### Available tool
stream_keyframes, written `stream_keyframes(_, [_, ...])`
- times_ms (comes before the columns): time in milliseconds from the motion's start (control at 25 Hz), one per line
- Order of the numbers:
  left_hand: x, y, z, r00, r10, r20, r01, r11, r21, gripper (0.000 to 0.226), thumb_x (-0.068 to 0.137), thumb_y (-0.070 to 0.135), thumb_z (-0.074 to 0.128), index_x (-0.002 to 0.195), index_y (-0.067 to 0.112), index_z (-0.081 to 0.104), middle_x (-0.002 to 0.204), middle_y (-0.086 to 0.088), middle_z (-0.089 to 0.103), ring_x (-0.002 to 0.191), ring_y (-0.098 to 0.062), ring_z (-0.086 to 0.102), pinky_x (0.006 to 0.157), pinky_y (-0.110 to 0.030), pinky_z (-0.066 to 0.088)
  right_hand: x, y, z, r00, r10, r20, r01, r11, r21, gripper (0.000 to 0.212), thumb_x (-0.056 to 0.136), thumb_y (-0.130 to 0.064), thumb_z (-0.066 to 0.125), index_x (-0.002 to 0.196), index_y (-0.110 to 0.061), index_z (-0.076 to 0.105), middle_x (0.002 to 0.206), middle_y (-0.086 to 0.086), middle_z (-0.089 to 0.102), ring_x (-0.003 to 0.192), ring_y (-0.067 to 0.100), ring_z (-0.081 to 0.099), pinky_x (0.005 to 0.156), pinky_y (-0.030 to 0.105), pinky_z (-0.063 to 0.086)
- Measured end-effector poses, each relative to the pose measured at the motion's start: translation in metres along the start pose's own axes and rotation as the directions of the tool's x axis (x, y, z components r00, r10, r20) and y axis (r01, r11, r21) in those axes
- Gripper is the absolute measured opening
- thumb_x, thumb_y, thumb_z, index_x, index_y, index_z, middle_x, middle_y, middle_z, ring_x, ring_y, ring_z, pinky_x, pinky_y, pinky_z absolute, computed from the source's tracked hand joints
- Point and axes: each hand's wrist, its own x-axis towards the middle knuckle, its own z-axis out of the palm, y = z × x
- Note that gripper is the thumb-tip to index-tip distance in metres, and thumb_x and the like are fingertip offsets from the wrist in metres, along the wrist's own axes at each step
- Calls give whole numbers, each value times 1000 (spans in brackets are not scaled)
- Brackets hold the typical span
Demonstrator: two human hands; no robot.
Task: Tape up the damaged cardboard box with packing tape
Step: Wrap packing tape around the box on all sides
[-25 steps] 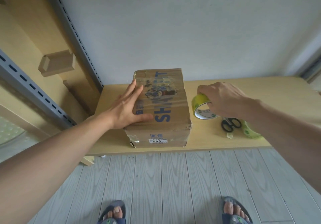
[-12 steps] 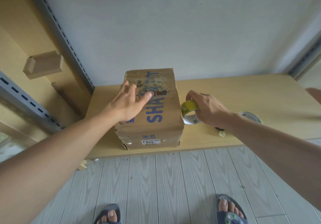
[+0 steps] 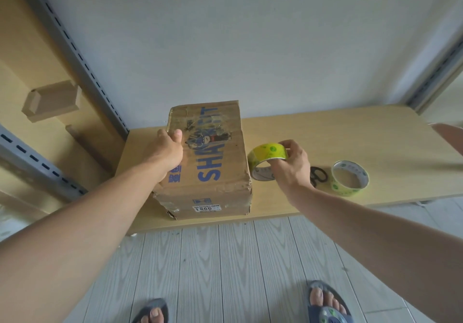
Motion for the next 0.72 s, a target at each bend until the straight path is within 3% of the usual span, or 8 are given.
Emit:
stream_keyframes(240, [-9, 18, 13, 997, -4, 78, 27, 952, -304, 59, 109, 50, 25, 147, 8, 43, 138, -6, 51, 104, -24, 57, 86, -33, 45, 19, -29, -32, 979, -164, -123, 166, 986, 13, 17, 68, -25, 54, 81, -17, 61, 73, 1, 69, 72, 21, 64, 62, 34, 51])
stream_keyframes(360, [-20, 8, 39, 982, 65, 175, 35, 854, -519, 54, 106, 52, 29, 117, 16, 69, 124, -7, 66, 108, -22, 62, 101, -41, 49, 20, -51, -41, 934, -351, -59, 352, 936, 0, 11, 81, -29, 52, 75, -19, 53, 64, -6, 55, 59, 11, 48, 53, 28, 38])
stream_keyframes(440, [-21, 0, 53, 970, 94, 222, 34, 858, -512, 47, 101, 51, 33, 95, 19, 66, 107, -11, 71, 89, -23, 66, 89, -46, 56, 11, -66, -35, 878, -473, 69, 475, 880, -13, 13, 86, -28, 49, 81, -17, 54, 68, -2, 56, 63, 15, 47, 55, 30, 38])
stream_keyframes(520, [-31, 7, 47, 958, 103, 268, 64, 832, -551, 26, 107, 32, 36, 101, 16, 55, 103, -12, 64, 73, -16, 56, 68, -32, 53, 1, -78, -22, 844, -506, 176, 518, 855, -26, 11, 83, -26, 49, 83, -16, 54, 69, -2, 54, 65, 16, 47, 57, 27, 38])
stream_keyframes(560, [-34, 11, 41, 948, 138, 286, 56, 814, -578, 15, 109, 22, 35, 112, 18, 50, 104, -10, 59, 73, -10, 50, 66, -25, 49, -2, -83, -15, 835, -506, 215, 525, 850, -38, 11, 81, -26, 50, 83, -16, 54, 67, -3, 52, 63, 15, 45, 57, 27, 38])
stream_keyframes(640, [-39, 21, 23, 932, 265, 246, -33, 739, -673, 29, 106, 21, 44, 134, 14, 48, 109, -6, 61, 83, -7, 50, 72, -16, 44, -7, -90, -2, 823, -501, 267, 537, 840, -80, 14, 77, -28, 49, 82, -16, 54, 66, -3, 52, 62, 17, 45, 58, 34, 40])
stream_keyframes(720, [-41, 26, 3, 936, 319, 150, -106, 661, -743, 39, 95, 31, 50, 127, 10, 58, 100, 4, 63, 91, -11, 57, 78, -19, 48, -9, -92, 6, 819, -498, 286, 543, 833, -105, 14, 75, -30, 47, 79, -17, 52, 65, -3, 51, 61, 17, 46, 56, 35, 38])
